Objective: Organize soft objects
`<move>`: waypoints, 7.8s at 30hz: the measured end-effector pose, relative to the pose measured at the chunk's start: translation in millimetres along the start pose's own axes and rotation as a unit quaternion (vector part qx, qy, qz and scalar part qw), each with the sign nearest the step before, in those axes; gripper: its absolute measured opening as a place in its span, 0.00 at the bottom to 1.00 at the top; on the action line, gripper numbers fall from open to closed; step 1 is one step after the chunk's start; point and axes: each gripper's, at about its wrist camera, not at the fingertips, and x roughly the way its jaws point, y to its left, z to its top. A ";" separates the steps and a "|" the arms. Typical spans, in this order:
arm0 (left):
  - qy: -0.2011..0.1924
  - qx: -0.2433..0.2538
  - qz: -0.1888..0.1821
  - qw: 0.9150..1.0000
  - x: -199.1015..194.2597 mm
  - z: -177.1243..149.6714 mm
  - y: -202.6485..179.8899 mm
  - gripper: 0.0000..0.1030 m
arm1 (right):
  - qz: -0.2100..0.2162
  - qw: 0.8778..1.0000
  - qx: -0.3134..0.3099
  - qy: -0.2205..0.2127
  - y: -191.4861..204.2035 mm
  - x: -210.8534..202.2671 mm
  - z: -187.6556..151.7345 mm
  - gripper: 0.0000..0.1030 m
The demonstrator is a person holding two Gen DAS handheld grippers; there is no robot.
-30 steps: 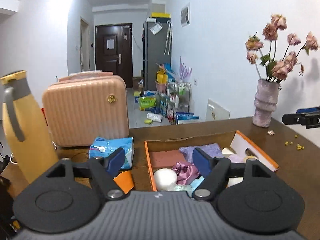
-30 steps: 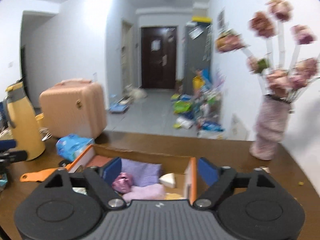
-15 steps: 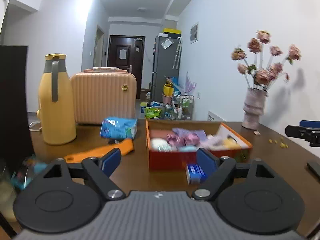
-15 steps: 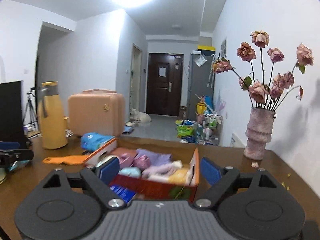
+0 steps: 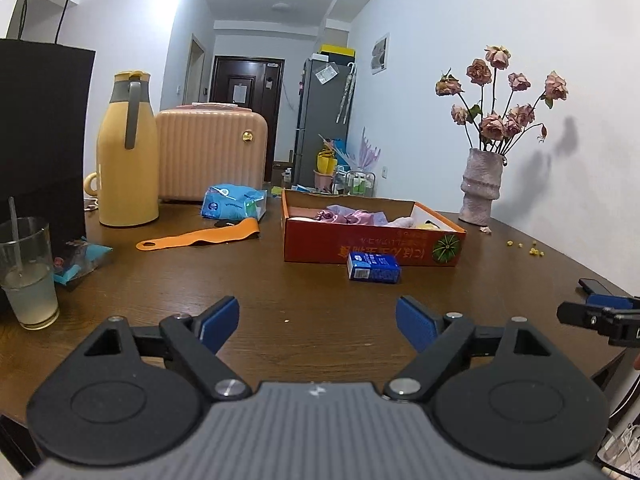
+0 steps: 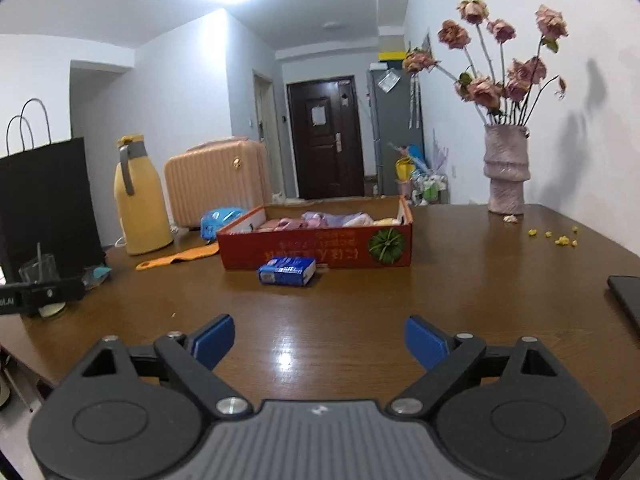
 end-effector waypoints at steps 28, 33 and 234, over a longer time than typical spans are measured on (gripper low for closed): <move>0.176 -0.052 -0.100 0.978 329.6 51.9 0.0 0.36 | 0.071 0.986 0.074 0.134 -30.9 297.2 62.6 0.39; 0.173 -0.072 -0.122 0.975 333.3 46.1 10.9 0.35 | 0.101 0.980 0.086 0.145 -31.9 324.5 55.0 0.29; -0.053 0.038 0.072 0.995 -53.7 -27.6 -9.7 1.00 | -0.053 0.995 -0.037 -0.073 31.2 -39.0 -29.1 1.00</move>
